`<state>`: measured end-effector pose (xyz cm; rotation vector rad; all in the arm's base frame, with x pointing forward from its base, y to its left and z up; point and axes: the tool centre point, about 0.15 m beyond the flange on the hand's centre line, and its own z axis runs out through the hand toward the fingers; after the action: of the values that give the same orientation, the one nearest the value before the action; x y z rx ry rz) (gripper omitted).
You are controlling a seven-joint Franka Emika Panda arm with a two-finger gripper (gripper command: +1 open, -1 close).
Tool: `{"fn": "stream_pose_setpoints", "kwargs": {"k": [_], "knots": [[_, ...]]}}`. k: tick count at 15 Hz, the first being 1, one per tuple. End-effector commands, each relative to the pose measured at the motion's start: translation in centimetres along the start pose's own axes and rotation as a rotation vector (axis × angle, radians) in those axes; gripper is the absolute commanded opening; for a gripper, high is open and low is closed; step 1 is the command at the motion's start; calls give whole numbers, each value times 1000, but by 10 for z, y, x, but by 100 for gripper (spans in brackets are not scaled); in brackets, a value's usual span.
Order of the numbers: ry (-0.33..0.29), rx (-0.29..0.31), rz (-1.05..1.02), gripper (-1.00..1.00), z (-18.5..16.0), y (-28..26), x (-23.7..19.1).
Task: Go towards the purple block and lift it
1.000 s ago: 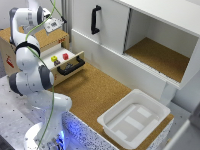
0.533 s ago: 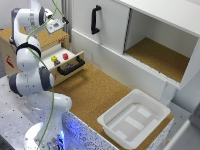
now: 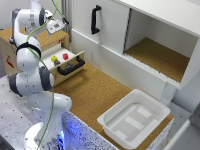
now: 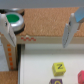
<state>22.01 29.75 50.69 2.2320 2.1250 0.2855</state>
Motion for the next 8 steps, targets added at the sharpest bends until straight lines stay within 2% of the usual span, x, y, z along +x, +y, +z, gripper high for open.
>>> {"fn": "stream_pose_setpoints", "kwargs": {"k": [1,8], "knots": [[7,10,-63,100,71,5,-38],[32,20,-139,100,151,18,-48]]}}
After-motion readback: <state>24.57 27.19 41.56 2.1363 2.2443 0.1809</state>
